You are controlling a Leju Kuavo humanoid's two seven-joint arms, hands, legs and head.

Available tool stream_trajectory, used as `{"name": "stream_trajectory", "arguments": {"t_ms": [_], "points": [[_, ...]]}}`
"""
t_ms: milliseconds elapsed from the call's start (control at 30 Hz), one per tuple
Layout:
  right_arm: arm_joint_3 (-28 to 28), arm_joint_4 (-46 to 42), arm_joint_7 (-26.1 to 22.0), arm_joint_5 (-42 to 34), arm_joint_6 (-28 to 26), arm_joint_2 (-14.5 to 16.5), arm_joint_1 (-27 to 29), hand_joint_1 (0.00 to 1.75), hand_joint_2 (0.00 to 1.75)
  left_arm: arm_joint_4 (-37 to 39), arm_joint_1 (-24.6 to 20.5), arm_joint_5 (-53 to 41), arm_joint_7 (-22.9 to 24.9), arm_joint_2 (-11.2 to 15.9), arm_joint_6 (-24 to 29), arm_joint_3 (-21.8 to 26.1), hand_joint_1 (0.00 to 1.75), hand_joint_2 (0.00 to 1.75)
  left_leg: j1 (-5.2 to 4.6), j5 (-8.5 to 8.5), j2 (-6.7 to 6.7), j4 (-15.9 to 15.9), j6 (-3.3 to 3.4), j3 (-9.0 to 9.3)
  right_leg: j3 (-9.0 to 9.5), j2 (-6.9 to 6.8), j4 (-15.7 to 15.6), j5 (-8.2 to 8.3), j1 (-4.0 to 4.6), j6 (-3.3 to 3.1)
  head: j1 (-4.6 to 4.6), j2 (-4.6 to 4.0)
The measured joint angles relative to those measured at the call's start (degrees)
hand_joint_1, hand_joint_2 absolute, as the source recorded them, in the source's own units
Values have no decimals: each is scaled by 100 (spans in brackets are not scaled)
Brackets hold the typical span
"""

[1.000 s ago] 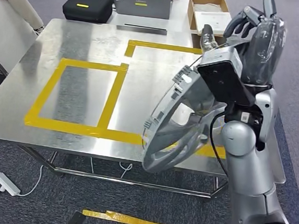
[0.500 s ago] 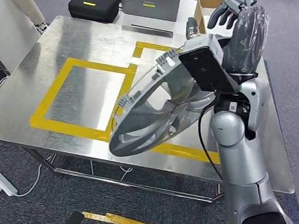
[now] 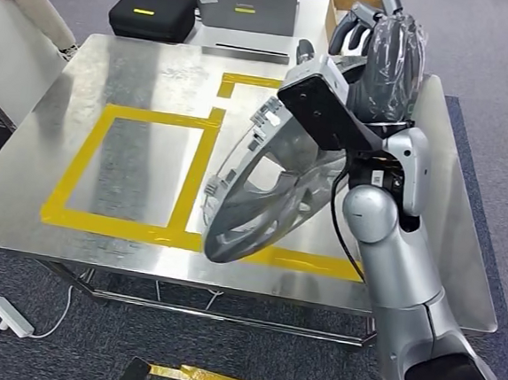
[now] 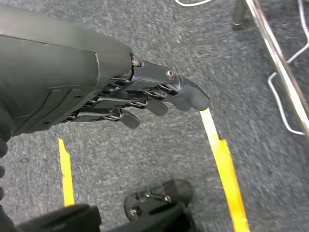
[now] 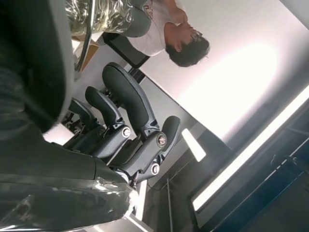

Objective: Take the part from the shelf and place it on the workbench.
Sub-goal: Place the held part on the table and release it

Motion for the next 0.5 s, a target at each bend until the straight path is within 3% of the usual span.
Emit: {"name": "stream_trajectory", "arguments": {"t_ms": [67,100,133,200,267,300,433,500], "points": [[32,82,20,44,7,36,-5,175,175,0,4,-1,-17,2,-39,-4,0,175,19,-271,8,735,-47,-385,22,-4,1,-17,0,-26,-5,0],[55,135,34,72,12,52,-5,175,175,0,6,-5,-27,3,-60,-11,0,175,25,-286,9,945,-58,-516,33,0,3,-25,1,-30,-5,0],[75,188,53,104,16,70,-8,175,175,0,7,-10,-34,5,-74,-21,0,175,29,-188,10,952,-61,-550,44,7,5,-33,1,-31,-5,0],[110,291,87,162,22,121,-25,175,175,0,0,-19,-41,14,-94,-50,0,175,36,249,12,380,-40,-320,82,27,10,-58,0,-15,-6,0],[135,389,112,200,17,176,-66,175,175,0,-18,-20,-42,21,-98,-86,0,175,21,513,13,-291,3,-3,104,46,19,-87,21,22,-5,0],[147,435,122,219,15,196,-86,175,175,0,-28,-21,-41,22,-101,-106,0,175,11,536,13,-476,28,83,102,51,21,-92,30,46,0,0],[205,639,188,330,5,256,-123,175,175,0,-43,-24,-29,19,-109,-156,0,175,16,508,6,-608,151,141,54,35,57,-150,25,164,18,0],[231,737,205,364,1,267,-149,175,175,0,-55,-24,-25,15,-110,-173,0,175,35,520,7,-642,212,165,-173,28,497,-393,15,208,37,1]]}}
